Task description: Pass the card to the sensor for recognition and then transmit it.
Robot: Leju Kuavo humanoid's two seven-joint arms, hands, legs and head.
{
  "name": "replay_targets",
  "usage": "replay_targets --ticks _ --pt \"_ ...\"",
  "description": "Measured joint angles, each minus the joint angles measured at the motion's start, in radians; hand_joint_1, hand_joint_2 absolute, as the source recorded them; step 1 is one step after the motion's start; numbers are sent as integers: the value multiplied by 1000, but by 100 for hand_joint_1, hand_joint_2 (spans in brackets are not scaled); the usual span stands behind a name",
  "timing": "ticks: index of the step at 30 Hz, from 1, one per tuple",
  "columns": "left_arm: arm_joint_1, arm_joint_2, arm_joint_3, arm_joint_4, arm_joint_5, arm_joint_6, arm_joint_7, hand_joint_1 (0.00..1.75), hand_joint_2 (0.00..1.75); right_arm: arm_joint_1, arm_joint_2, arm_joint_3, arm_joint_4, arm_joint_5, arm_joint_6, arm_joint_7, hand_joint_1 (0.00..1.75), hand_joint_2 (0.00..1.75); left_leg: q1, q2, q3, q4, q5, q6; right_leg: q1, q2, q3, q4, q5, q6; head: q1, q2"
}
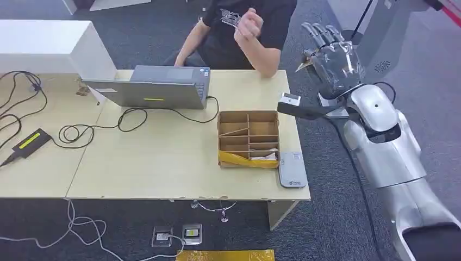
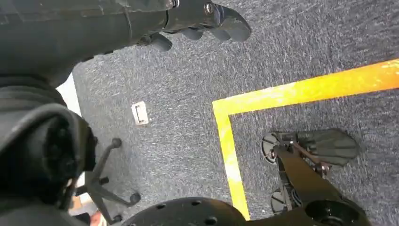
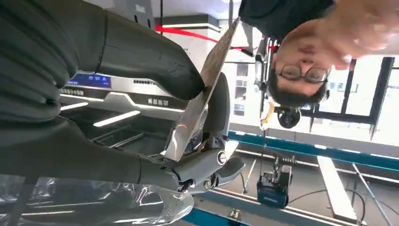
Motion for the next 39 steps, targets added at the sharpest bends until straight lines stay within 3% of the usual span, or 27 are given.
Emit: replay_targets --ticks 9,25,26,27,34,39 --pt "0 -1 -6 0 -16 -18 -16 0 0 19 49 17 74 -13 -36 10 175 175 0 0 0 0 0 0 0 0 0 0 0 0 0 0" --pt "0 -3 -27 0 -29 -19 -20 0 0 70 55 23 105 -3 3 43 175 175 0 0 0 0 0 0 0 0 0 0 0 0 0 0" --pt "0 -3 -28 0 -29 -19 -20 0 0 72 55 23 105 -2 4 43 112 175 0 0 -1 0 0 0 0 0 -1 0 0 0 0 0" --pt "0 -3 -30 0 -29 -19 -20 0 0 75 56 23 105 -1 5 43 0 175 0 0 0 0 0 0 0 0 -1 0 0 0 0 0" --pt "0 -3 -38 0 -26 -18 -11 0 0 104 60 24 105 -4 1 58 0 175 0 0 0 0 0 0 0 0 -1 0 0 0 0 0" --pt "0 -3 -42 0 -22 -17 -10 0 0 132 62 23 105 -6 -69 65 0 175 0 0 0 0 0 0 0 0 -1 0 0 0 0 0"
